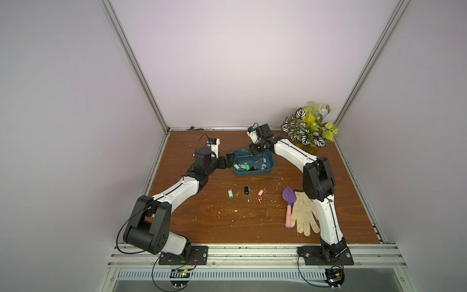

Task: Take the keys out of the storage box
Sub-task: Adjust the storage box at the center of the board.

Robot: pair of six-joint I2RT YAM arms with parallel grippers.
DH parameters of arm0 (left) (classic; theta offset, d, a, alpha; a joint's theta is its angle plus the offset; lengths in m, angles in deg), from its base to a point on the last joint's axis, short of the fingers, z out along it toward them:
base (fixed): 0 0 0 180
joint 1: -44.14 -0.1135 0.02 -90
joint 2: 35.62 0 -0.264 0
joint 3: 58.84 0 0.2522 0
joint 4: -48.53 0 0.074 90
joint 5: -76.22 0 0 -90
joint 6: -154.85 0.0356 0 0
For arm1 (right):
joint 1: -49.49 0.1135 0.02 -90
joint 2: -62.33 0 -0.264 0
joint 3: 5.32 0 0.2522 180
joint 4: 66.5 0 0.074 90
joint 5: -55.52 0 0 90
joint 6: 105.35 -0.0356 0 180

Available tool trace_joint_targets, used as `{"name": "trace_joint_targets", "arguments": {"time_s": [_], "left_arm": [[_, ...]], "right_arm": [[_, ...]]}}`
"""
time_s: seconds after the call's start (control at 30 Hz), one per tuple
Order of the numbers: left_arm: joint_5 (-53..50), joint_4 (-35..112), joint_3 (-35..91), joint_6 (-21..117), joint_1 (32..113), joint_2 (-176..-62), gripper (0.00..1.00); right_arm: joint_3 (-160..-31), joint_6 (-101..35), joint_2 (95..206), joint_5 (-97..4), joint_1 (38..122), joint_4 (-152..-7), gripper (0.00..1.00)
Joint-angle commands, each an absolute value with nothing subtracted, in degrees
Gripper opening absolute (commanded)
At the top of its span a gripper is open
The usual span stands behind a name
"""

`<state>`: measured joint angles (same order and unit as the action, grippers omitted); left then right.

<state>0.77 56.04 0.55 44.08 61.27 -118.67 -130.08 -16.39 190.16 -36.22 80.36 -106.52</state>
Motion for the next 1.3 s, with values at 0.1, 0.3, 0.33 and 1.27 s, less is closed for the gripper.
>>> {"name": "trace_joint_targets", "arguments": {"time_s": [0.1,0.3,0.33,1.27], "left_arm": [[1.7,57.3,1.7,44.3,60.8,-118.8,0.99],[1.7,57.4,1.6,44.1,60.8,-118.8,0.99],[1.7,57.4,1.7,44.1,60.8,-118.8,0.99],[2.2,58.3,0.6,43.8,61.4,-117.1,0.99]], "right_arm": [[-123.3,-15.3,186.3,-39.3,79.2,-108.6,0.48],[-124.5,-9.7,189.3,-45.6,80.7,-113.8,0.47],[-125.6,-9.6,190.0,-45.6,80.9,-114.8,0.44],[-105.5,11.5,175.7,-48.8,87.3,-108.6,0.72]]}}
